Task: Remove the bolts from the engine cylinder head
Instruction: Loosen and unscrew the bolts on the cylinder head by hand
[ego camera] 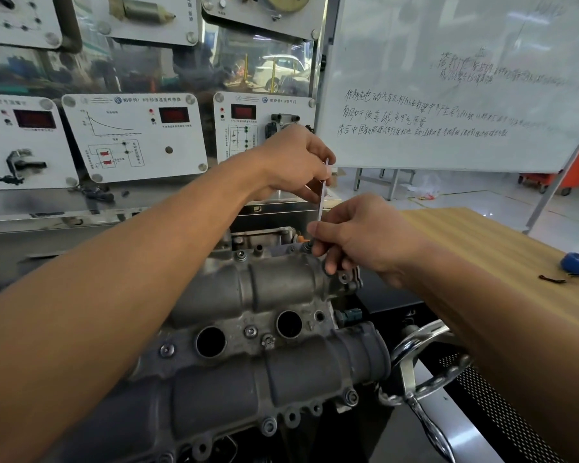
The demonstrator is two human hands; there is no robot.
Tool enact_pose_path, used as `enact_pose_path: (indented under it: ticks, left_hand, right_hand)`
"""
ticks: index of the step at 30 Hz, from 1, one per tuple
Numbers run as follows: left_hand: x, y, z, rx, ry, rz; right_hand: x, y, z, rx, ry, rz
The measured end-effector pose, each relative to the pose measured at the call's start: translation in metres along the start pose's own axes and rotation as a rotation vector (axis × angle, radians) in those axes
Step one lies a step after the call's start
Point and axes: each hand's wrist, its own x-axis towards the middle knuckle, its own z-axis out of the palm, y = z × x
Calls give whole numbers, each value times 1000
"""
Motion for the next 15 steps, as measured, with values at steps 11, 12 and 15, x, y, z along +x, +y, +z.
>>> enact_pose_path:
  ticks: [11,12,15]
  left_hand:
    - [-18,-12,-14,-214,121,-98]
    - [-23,-15,-21,-222,133,-124]
    - [-43,-25,-44,-60,147,-186]
  right_hand:
    - [8,-5,-10,-63,-94,-1]
    - [9,-6,-10,-83,-99,-10]
    - [11,-11,-12,-209,-128,-68]
